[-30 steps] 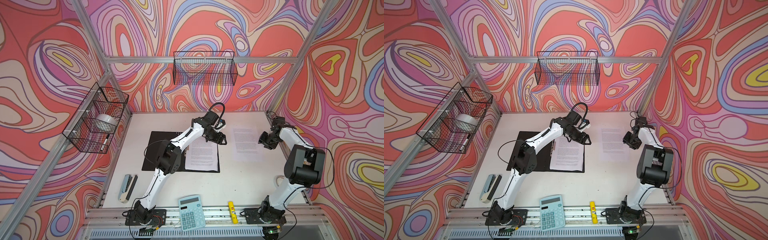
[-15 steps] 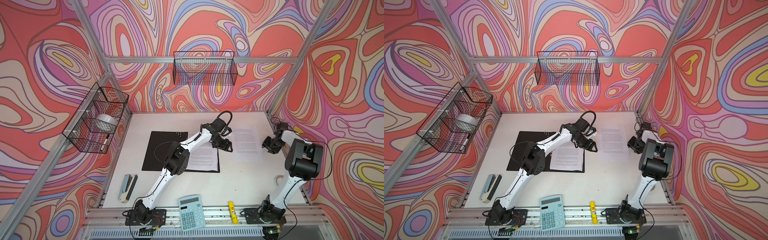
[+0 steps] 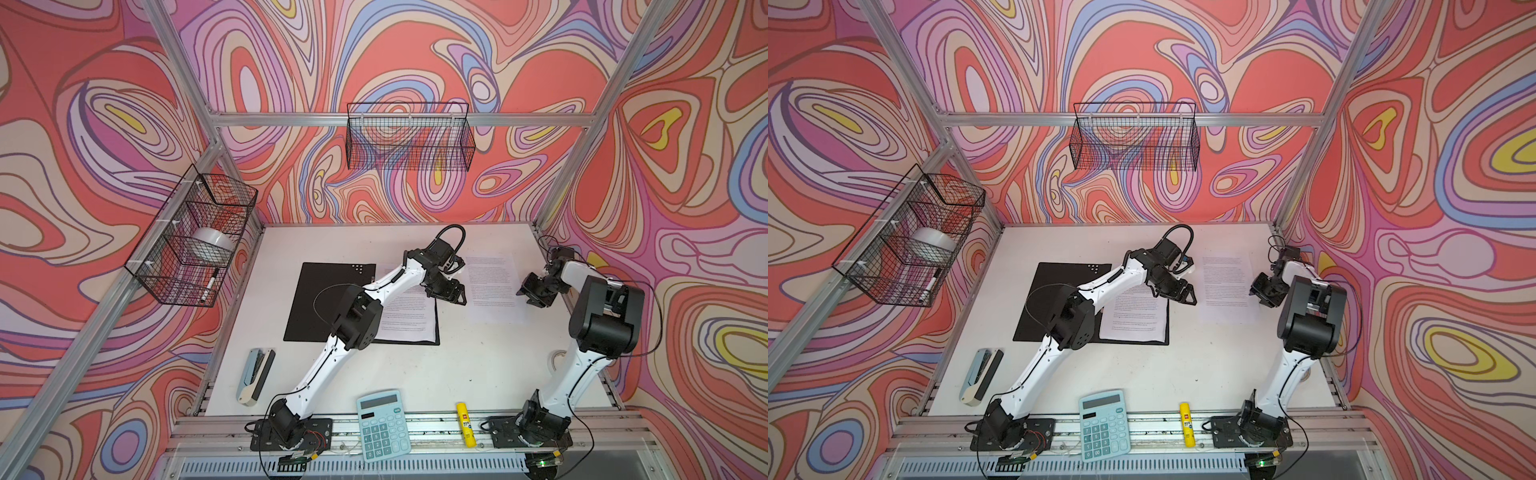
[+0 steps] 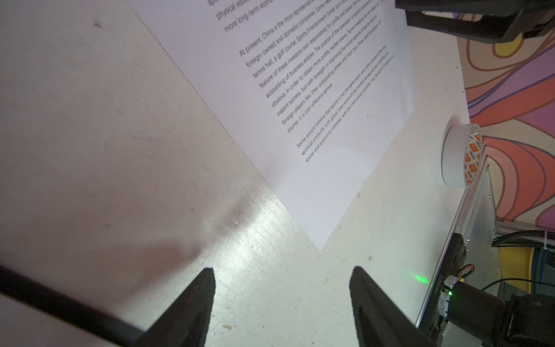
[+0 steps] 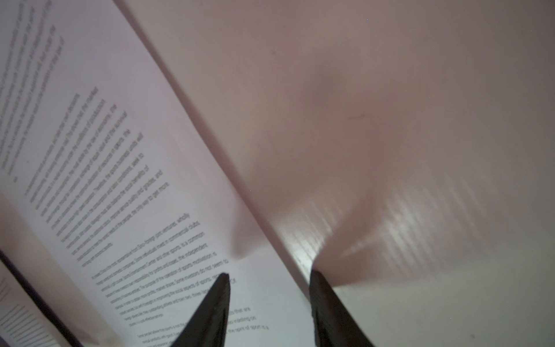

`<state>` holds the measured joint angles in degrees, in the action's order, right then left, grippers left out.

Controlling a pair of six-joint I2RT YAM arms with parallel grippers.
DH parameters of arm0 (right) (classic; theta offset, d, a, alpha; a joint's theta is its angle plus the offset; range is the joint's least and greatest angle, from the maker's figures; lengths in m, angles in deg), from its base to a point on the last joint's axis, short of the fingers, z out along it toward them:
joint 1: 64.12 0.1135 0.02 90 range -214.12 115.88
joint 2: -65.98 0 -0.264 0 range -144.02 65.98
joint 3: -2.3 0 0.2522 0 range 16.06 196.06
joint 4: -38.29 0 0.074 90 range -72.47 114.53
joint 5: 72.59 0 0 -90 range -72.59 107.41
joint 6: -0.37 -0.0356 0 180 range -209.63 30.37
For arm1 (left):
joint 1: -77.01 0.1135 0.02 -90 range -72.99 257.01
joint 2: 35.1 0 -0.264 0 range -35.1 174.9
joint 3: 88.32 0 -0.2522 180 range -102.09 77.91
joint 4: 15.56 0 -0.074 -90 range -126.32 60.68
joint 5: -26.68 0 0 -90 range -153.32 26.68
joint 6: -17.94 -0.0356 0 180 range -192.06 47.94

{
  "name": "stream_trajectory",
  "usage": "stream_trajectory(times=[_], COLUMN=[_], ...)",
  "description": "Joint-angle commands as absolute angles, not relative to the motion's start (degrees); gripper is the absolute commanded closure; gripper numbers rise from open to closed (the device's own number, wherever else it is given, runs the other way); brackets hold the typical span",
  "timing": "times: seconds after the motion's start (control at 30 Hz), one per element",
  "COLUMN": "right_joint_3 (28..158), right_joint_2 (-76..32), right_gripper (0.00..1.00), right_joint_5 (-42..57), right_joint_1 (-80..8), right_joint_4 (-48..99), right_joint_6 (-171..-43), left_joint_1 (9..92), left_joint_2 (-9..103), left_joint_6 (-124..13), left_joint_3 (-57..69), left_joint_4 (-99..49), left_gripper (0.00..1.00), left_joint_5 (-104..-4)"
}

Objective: Put the files into the folder

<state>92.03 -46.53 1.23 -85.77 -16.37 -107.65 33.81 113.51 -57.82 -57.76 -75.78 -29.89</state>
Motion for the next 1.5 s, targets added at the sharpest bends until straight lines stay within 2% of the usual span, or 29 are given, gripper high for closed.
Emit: stream_trajectory(times=[0.0, 0.3, 0.6, 1.17, 1.47], right_joint_3=[89.1, 83.9, 82.2, 78.5, 73.3], right_joint_2=[-45.5, -38.4, -37.9, -35.9, -35.9], right_gripper=[0.55, 0.57, 0.6, 0.6, 0.59], right_joint_5=[-3.4, -12.1, -18.6, -13.5, -14.3], right_joint_1=[-85.4, -85.1, -85.1, -85.1, -85.1], right_joint_4=[-18.6, -19.5, -18.5, -18.9, -15.5], right_joint_6=[-106.8, -106.3, -107.4, -107.1, -108.1], left_joint_1=[33.4, 33.4, 33.3, 32.4, 32.4], left_joint_2=[115.1, 116.1, 117.6, 118.4, 118.0], left_joint_6=[-56.9, -57.0, -56.4, -57.0, -56.5], left_joint_3=[-59.1, -59.5, -59.8, -59.7, -58.7], left_joint_4=[-75.5, -75.4, -75.0, -75.5, -75.3], left_gripper=[0.28, 0.28, 0.27, 0.27, 0.27], left_joint_5=[-29.5, -30.9, -30.6, -31.9, -31.2])
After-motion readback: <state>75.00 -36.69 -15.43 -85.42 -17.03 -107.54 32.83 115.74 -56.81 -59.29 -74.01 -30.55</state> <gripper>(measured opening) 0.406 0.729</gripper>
